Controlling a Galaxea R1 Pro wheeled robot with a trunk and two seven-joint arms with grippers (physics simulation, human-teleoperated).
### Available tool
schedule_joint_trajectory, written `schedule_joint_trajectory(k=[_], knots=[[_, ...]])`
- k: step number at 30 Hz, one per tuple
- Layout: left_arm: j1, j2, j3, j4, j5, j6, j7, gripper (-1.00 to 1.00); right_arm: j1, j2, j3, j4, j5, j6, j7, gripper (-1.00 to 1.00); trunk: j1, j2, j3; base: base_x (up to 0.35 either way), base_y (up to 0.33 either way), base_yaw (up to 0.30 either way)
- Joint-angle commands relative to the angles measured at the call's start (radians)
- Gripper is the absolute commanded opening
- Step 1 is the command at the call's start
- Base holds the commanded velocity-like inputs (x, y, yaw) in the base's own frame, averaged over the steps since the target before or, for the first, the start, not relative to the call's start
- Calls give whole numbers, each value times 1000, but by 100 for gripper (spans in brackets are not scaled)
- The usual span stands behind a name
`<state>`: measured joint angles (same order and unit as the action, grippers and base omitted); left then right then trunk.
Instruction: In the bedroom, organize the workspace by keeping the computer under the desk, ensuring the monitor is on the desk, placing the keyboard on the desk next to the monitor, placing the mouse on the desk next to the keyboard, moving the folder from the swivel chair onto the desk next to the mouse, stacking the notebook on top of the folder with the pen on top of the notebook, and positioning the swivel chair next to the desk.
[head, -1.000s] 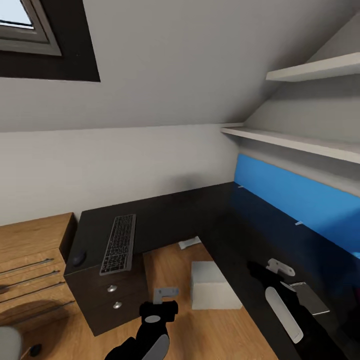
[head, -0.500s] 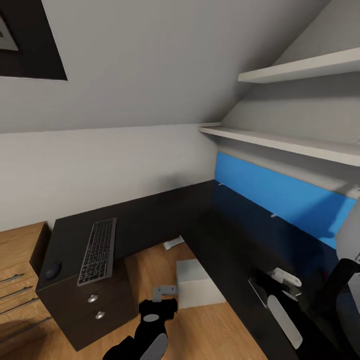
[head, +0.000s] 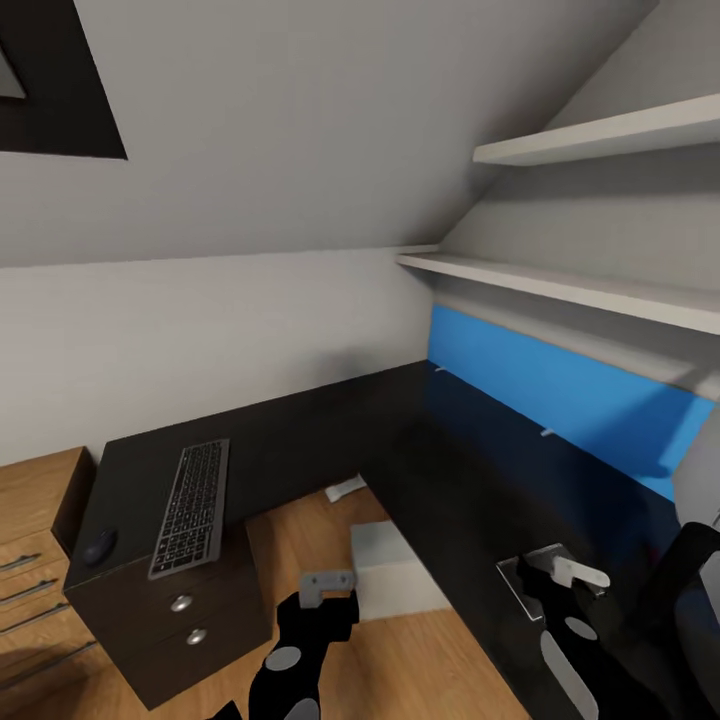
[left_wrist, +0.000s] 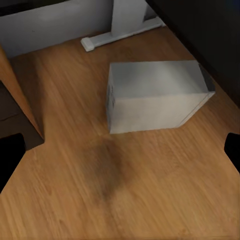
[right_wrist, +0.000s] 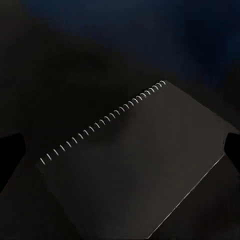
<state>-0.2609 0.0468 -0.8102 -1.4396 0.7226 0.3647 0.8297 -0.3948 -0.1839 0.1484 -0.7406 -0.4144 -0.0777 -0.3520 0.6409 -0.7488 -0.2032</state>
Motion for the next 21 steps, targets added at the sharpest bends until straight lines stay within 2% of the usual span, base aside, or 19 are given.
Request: schedule_joint_trajectory(k=[1, 12, 19, 21], knots=[[-2, 1, -3, -1, 4, 4, 7, 100, -3, -2, 8, 4, -11, -6, -7, 100, 1, -1, -2, 273, 0, 0], [-1, 0, -5, 2, 5, 3, 8, 100, -46, -3, 7, 93, -15, -7, -4, 100, 1, -1, -2, 90, 0, 0], [-1, -1, -6, 3, 5, 3, 8, 100, -51, -5, 5, 100, -16, -7, -4, 100, 1, -1, -2, 155, 0, 0], [-1, -1, -6, 4, 5, 3, 8, 100, -79, -5, 5, 152, -18, -8, -4, 100, 1, -1, -2, 181, 0, 0]])
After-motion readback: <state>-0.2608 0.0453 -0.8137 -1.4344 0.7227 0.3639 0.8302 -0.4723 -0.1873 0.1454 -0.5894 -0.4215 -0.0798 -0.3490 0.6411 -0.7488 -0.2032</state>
